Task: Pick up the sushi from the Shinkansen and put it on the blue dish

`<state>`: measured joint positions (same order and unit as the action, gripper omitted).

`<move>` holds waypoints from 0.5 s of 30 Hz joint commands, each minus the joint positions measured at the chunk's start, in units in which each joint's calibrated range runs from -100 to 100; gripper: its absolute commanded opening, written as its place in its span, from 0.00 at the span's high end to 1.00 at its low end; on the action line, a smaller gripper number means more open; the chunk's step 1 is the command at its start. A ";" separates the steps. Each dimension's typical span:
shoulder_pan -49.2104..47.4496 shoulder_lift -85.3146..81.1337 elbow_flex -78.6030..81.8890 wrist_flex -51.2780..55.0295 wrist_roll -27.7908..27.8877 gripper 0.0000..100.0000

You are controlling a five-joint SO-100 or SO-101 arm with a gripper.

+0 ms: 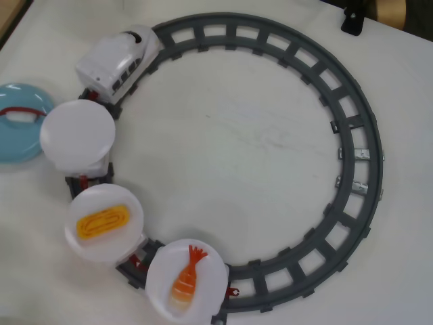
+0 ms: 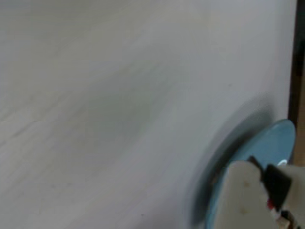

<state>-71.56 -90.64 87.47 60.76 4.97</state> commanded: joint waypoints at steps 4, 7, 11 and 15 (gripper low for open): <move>-0.27 -1.48 -0.18 0.43 -0.31 0.97; -0.27 -1.57 -0.18 0.43 -0.31 0.97; -0.27 -1.65 -0.18 0.43 -0.31 0.97; -0.27 -1.65 -0.09 0.60 -0.31 0.97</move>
